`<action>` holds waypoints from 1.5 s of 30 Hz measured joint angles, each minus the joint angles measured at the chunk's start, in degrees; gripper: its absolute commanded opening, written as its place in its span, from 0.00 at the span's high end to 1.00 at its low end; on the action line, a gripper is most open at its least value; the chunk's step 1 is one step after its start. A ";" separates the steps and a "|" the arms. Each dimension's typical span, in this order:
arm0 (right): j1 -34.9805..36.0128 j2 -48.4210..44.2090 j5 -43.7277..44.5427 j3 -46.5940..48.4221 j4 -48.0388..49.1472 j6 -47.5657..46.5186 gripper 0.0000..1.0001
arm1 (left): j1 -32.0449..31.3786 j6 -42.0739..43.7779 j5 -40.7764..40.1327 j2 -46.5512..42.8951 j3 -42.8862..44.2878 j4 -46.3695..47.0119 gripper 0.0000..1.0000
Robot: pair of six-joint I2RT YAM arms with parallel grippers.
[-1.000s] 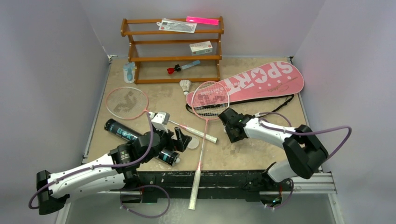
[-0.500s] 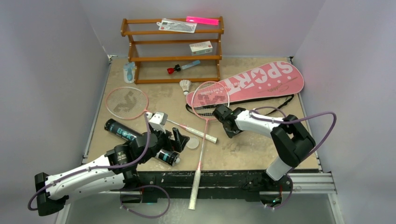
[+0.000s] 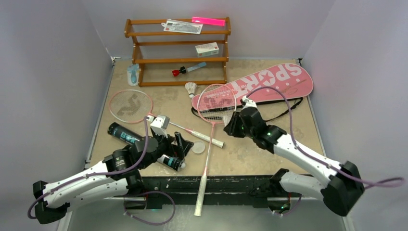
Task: Pack up the badminton gear
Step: Pick up the shuttlecock at the center of the board.
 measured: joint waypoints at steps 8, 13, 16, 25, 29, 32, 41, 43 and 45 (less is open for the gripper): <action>0.02 -9.40 -30.10 -4.96 7.19 -21.27 0.77 | 0.07 -2.27 4.72 1.14 1.11 2.29 0.03; 0.02 -6.34 -45.09 -5.05 9.07 -26.47 0.78 | 1.18 3.10 18.08 1.86 1.18 9.33 0.05; 0.02 -4.92 -51.21 -5.05 9.01 -28.11 0.78 | 1.57 6.86 21.86 1.03 1.53 10.75 0.06; 0.02 -8.57 -61.66 -5.03 7.30 -31.01 0.78 | 1.73 15.85 33.77 10.19 7.06 14.27 0.30; 0.02 -10.16 -64.35 -5.03 7.39 -31.21 0.78 | 1.73 17.77 36.59 15.56 8.50 14.27 0.31; 0.02 -10.29 -65.99 -5.03 7.65 -31.19 0.78 | 1.81 18.95 38.71 16.06 8.68 14.27 0.36; 0.02 -10.29 -69.18 -5.03 8.74 -31.01 0.77 | 2.01 20.76 47.76 20.50 11.63 14.49 0.64; 0.02 -10.29 -69.77 -5.03 8.87 -30.97 0.76 | 2.01 21.27 49.20 21.51 11.63 14.36 0.77; 0.02 -10.29 -70.07 -5.03 8.90 -30.97 0.71 | 2.01 21.73 49.77 21.94 11.65 14.27 0.94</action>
